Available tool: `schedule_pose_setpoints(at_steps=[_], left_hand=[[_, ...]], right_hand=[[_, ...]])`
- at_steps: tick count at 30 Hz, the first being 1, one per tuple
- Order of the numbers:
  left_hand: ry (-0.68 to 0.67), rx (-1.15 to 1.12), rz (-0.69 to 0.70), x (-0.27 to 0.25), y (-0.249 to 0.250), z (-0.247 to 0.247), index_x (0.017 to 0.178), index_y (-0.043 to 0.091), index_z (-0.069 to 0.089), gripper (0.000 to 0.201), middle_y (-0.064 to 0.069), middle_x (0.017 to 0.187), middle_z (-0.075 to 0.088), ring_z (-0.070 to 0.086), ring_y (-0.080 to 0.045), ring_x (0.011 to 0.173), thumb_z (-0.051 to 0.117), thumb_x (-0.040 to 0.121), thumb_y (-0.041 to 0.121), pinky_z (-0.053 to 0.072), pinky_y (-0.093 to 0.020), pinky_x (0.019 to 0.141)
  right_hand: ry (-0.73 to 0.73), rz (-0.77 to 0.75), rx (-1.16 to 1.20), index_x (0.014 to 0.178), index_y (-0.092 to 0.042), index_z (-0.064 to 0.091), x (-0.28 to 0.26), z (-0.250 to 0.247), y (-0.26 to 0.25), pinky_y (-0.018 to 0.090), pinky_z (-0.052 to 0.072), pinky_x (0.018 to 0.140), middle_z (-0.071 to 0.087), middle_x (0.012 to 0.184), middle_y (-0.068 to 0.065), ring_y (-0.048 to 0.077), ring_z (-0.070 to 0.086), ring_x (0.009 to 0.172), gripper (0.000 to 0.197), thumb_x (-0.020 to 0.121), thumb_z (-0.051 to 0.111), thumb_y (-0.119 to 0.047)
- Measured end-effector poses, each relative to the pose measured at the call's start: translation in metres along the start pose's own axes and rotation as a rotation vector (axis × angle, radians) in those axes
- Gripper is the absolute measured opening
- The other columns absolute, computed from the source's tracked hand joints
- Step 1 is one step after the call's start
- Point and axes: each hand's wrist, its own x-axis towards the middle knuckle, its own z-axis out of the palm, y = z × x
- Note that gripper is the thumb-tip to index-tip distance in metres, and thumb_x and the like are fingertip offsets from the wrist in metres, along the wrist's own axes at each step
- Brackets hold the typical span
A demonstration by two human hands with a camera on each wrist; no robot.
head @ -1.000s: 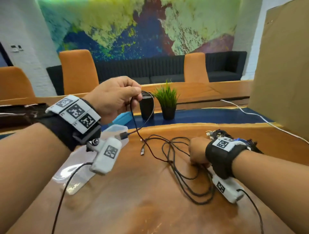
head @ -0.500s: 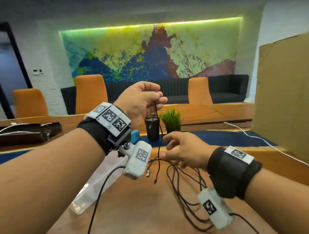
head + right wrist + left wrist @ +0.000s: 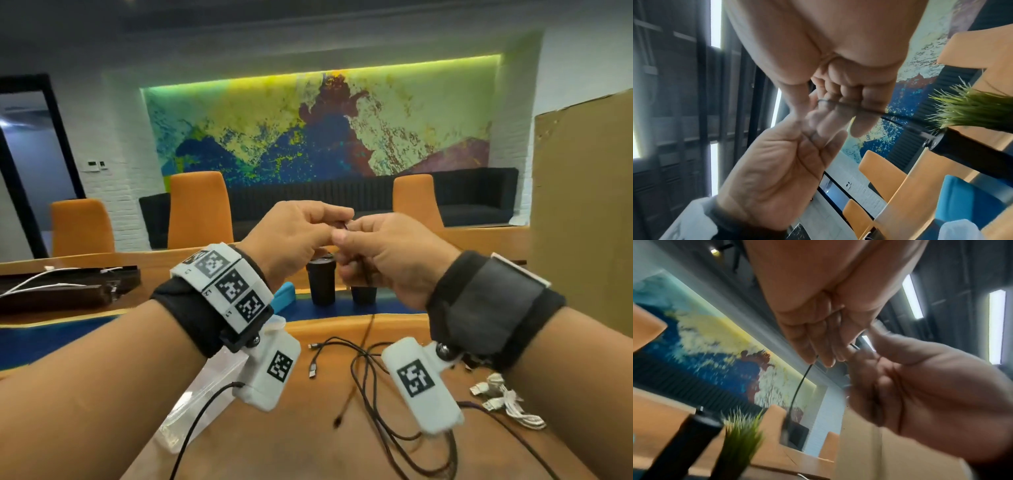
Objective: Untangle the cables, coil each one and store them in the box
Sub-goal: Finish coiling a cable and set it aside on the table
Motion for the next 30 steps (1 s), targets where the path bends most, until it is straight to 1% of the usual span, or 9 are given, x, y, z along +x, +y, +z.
schedule_pose_setpoints(at_steps=[2, 3, 5, 7, 12, 18, 23, 26, 30], left_hand=[[0.059, 0.21, 0.082, -0.002, -0.001, 0.001, 0.104, 0.013, 0.075, 0.014, 0.0, 0.087, 0.074, 0.065, 0.001, 0.071, 0.071, 0.09, 0.013, 0.05, -0.015, 0.063], [0.063, 0.314, 0.116, -0.003, -0.003, 0.0, 0.096, 0.016, 0.075, 0.007, 0.004, 0.08, 0.071, 0.061, 0.0, 0.065, 0.071, 0.091, 0.019, 0.047, -0.018, 0.061], [0.012, 0.463, 0.12, -0.007, -0.008, -0.001, 0.087, 0.021, 0.072, 0.012, 0.004, 0.075, 0.065, 0.055, -0.004, 0.065, 0.067, 0.094, 0.029, 0.046, -0.025, 0.062], [-0.059, 0.467, 0.071, -0.012, -0.014, -0.001, 0.088, 0.018, 0.069, 0.019, -0.003, 0.081, 0.066, 0.055, -0.01, 0.072, 0.062, 0.097, 0.033, 0.049, -0.032, 0.068], [-0.217, -0.018, -0.096, -0.033, -0.021, 0.0, 0.095, 0.009, 0.061, 0.015, -0.003, 0.082, 0.068, 0.061, -0.011, 0.072, 0.051, 0.102, 0.016, 0.048, -0.019, 0.063], [-0.292, -0.421, -0.204, -0.046, -0.029, -0.001, 0.102, 0.003, 0.065, 0.016, -0.004, 0.077, 0.066, 0.065, -0.016, 0.07, 0.059, 0.091, 0.012, 0.054, -0.023, 0.065], [-0.281, -0.652, -0.238, -0.047, -0.029, 0.003, 0.1, 0.008, 0.069, 0.015, -0.002, 0.077, 0.066, 0.066, -0.017, 0.074, 0.059, 0.09, 0.015, 0.053, -0.029, 0.073], [-0.224, -0.714, -0.203, -0.043, -0.026, 0.01, 0.094, 0.014, 0.063, 0.012, -0.001, 0.082, 0.066, 0.068, -0.017, 0.081, 0.054, 0.098, 0.018, 0.052, -0.032, 0.076], [-0.085, -0.676, -0.121, -0.032, -0.031, 0.021, 0.099, 0.013, 0.061, 0.013, -0.002, 0.09, 0.071, 0.066, -0.013, 0.076, 0.049, 0.1, 0.016, 0.054, -0.025, 0.064]], right_hand=[[0.091, -0.024, -0.145, 0.094, -0.006, 0.067, 0.001, -0.007, -0.005, 0.024, 0.04, 0.047, 0.05, 0.063, 0.0, 0.009, 0.042, 0.05, 0.02, 0.098, 0.057, -0.023], [0.12, -0.053, -0.249, 0.091, -0.007, 0.069, 0.001, -0.012, -0.006, 0.024, 0.035, 0.045, 0.048, 0.061, -0.001, 0.009, 0.039, 0.048, 0.022, 0.098, 0.057, -0.023], [0.144, -0.114, -0.404, 0.087, -0.009, 0.073, -0.002, -0.022, -0.01, 0.025, 0.033, 0.046, 0.047, 0.057, -0.004, 0.01, 0.038, 0.049, 0.023, 0.096, 0.059, -0.025], [0.174, -0.152, -0.454, 0.082, -0.01, 0.073, -0.004, -0.031, -0.014, 0.026, 0.033, 0.047, 0.047, 0.055, -0.005, 0.011, 0.039, 0.051, 0.023, 0.095, 0.061, -0.025], [0.284, -0.142, -0.368, 0.085, -0.009, 0.07, -0.004, -0.053, -0.019, 0.028, 0.03, 0.048, 0.045, 0.06, -0.001, 0.014, 0.037, 0.053, 0.023, 0.097, 0.058, -0.024], [0.369, -0.123, -0.29, 0.089, -0.008, 0.069, -0.004, -0.07, -0.015, 0.026, 0.031, 0.047, 0.047, 0.066, 0.002, 0.014, 0.038, 0.056, 0.023, 0.099, 0.055, -0.024], [0.392, -0.123, -0.362, 0.09, -0.011, 0.07, -0.007, -0.069, 0.006, 0.025, 0.036, 0.048, 0.054, 0.069, 0.005, 0.014, 0.044, 0.057, 0.017, 0.097, 0.058, -0.02], [0.281, -0.166, -0.619, 0.093, -0.019, 0.071, -0.011, -0.063, 0.024, 0.021, 0.046, 0.06, 0.065, 0.078, 0.0, 0.012, 0.058, 0.069, 0.012, 0.096, 0.059, -0.018], [-0.007, -0.128, -0.935, 0.097, -0.028, 0.075, -0.014, -0.051, 0.038, 0.031, 0.055, 0.083, 0.07, 0.09, -0.011, 0.004, 0.063, 0.087, 0.013, 0.093, 0.063, -0.027]])
